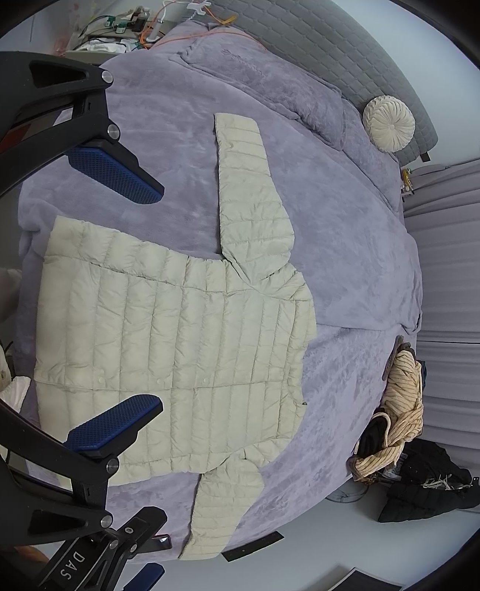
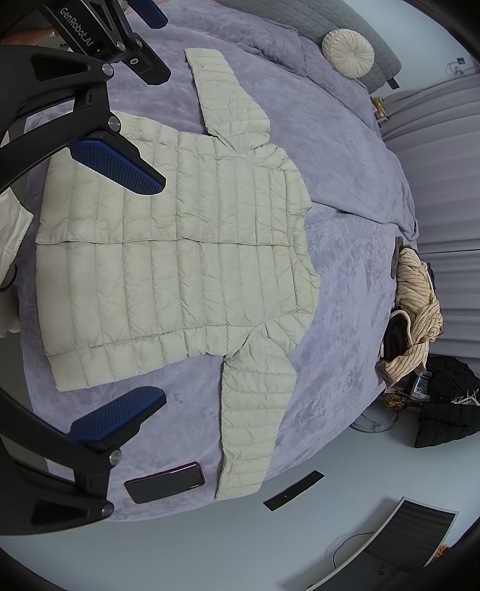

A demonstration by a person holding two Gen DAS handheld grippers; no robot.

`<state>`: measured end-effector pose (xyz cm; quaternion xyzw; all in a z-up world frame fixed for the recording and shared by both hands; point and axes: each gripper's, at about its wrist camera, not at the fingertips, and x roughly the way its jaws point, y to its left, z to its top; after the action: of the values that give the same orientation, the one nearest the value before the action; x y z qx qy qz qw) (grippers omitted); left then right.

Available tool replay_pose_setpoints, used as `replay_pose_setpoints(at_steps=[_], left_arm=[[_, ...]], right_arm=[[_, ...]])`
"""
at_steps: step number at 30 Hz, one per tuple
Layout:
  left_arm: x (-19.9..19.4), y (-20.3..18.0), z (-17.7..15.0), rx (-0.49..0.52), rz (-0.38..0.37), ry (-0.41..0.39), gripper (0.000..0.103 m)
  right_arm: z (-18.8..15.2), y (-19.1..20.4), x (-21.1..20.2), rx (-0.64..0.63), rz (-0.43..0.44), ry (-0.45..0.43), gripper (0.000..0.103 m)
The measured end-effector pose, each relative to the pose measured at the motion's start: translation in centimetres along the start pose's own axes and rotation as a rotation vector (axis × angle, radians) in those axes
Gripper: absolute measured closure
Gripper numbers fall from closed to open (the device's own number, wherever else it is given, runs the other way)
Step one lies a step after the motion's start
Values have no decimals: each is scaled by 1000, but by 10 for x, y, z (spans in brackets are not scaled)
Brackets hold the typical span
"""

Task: Fold large clothes

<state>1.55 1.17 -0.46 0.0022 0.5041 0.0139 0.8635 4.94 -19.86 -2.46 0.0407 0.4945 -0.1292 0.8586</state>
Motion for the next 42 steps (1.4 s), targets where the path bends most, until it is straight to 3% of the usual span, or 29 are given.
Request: replay_pose_setpoints(at_steps=[42], left_arm=[[2,4,-3,-3,1,15,0]], right_arm=[[0,5,1,0,2,2,0]])
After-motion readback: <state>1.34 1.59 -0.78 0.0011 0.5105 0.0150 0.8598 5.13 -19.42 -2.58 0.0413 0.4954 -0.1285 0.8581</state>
